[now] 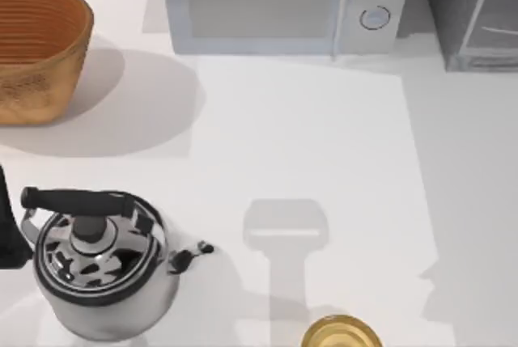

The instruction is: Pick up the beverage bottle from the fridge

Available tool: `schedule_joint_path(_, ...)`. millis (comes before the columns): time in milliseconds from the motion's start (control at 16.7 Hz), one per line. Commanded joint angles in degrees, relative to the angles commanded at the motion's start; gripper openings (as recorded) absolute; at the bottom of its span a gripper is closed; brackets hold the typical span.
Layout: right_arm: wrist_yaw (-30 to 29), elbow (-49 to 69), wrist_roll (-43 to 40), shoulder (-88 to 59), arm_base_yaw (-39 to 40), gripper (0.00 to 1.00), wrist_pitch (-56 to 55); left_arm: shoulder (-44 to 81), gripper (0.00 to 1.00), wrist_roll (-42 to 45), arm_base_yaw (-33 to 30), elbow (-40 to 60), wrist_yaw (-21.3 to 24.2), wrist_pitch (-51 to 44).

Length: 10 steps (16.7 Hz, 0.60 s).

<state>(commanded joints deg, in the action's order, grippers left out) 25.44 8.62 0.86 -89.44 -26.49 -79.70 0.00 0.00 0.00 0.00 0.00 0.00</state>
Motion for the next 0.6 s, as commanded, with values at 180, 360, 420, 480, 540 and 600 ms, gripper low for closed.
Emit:
schedule_joint_path(180, 2.64, 1.24, 0.13, -9.1, -2.69, 1.0, -8.63, 0.0, 1.0, 0.0, 0.0, 0.0, 0.0, 0.0)
schedule_joint_path(360, 3.94, 1.9, 0.17, -13.1, -4.0, 1.0, -12.77, 0.0, 1.0, 0.0, 0.0, 0.0, 0.0, 0.0)
schedule_joint_path(420, 4.01, 1.94, 0.17, -13.31, -4.08, 1.0, -13.01, 0.0, 1.0, 0.0, 0.0, 0.0, 0.0, 0.0)
schedule_joint_path(480, 4.01, 1.94, 0.17, -13.31, -4.08, 1.0, -13.01, 0.0, 1.0, 0.0, 0.0, 0.0, 0.0, 0.0)
schedule_joint_path(540, 4.01, 1.94, 0.17, -13.31, -4.08, 1.0, -13.01, 0.0, 1.0, 0.0, 0.0, 0.0, 0.0, 0.0)
schedule_joint_path(600, 4.01, 1.94, 0.17, -13.31, -4.08, 1.0, -13.01, 0.0, 1.0, 0.0, 0.0, 0.0, 0.0, 0.0)
